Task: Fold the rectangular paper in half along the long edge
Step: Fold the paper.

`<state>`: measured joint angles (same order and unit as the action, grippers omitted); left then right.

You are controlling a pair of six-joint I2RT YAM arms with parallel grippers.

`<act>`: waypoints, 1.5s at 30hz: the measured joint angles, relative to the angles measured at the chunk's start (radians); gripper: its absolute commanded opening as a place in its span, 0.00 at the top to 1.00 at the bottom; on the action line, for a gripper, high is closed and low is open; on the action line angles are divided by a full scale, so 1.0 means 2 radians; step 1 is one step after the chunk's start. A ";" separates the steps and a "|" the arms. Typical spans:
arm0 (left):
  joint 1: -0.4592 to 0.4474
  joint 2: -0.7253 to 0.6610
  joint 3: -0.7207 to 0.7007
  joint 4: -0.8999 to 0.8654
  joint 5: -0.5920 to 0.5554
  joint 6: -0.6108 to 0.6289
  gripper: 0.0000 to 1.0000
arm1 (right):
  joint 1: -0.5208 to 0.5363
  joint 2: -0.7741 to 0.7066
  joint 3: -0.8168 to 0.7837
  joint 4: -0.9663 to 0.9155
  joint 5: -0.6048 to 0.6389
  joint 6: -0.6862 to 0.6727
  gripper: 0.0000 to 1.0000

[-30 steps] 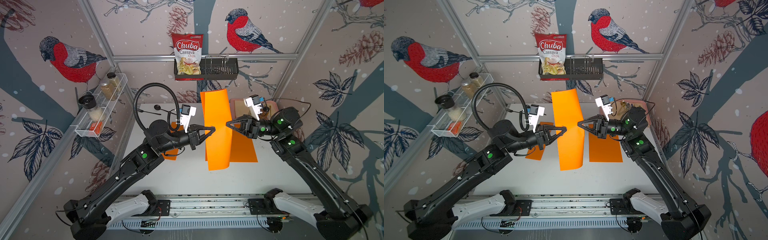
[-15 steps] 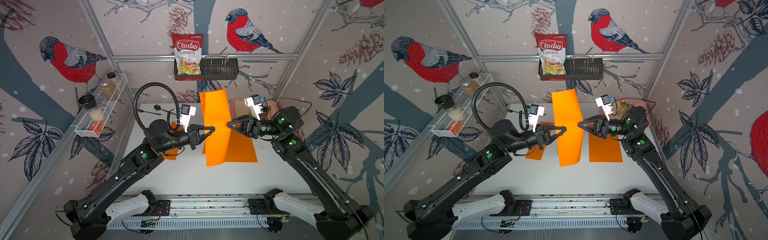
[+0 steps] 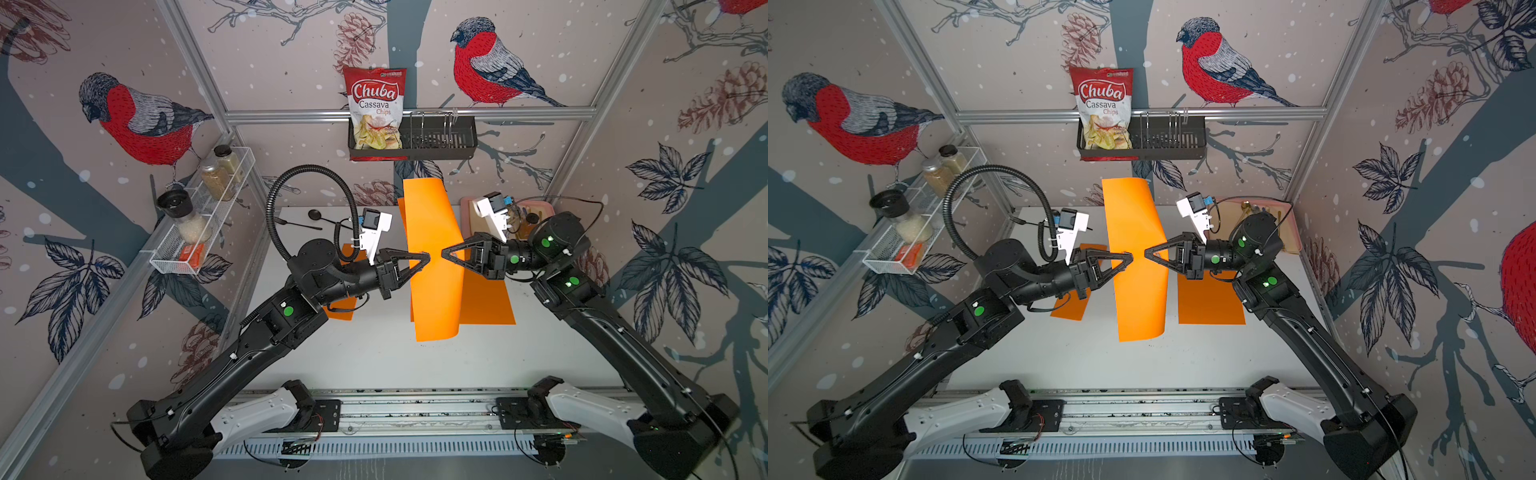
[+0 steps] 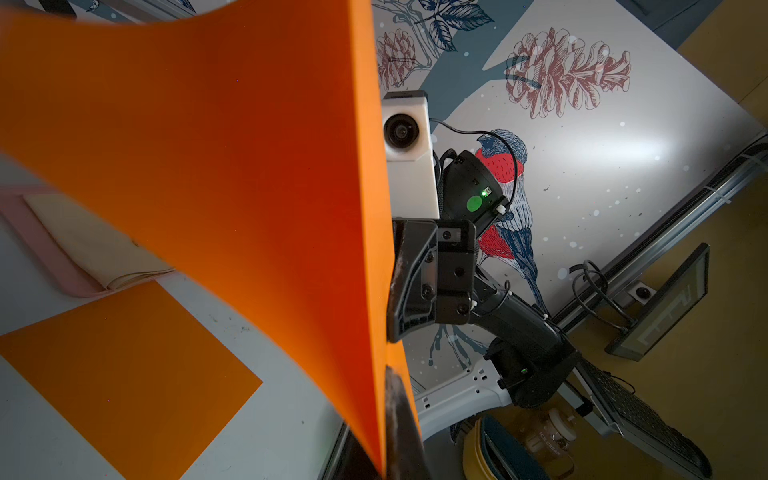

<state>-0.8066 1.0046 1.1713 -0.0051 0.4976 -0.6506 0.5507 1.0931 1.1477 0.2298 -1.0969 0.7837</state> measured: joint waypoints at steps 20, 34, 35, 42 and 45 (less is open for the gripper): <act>0.000 0.006 -0.003 0.002 0.000 -0.005 0.74 | 0.013 0.004 0.000 -0.002 0.014 -0.011 1.00; -0.001 0.010 -0.007 0.012 0.008 -0.015 1.00 | 0.028 0.011 0.008 -0.017 0.023 -0.026 0.99; -0.001 0.010 -0.007 0.013 0.008 -0.015 1.00 | 0.028 0.011 0.009 -0.019 0.023 -0.027 0.95; -0.001 0.008 -0.012 0.019 0.014 -0.015 1.00 | 0.014 0.001 0.011 -0.036 0.025 -0.039 0.72; -0.001 0.004 -0.021 0.038 0.026 -0.016 1.00 | -0.001 -0.006 0.011 -0.040 0.025 -0.039 0.83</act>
<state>-0.8093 1.0134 1.1290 0.0711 0.5503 -0.6834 0.5484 1.0813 1.1694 0.1501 -1.0477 0.7048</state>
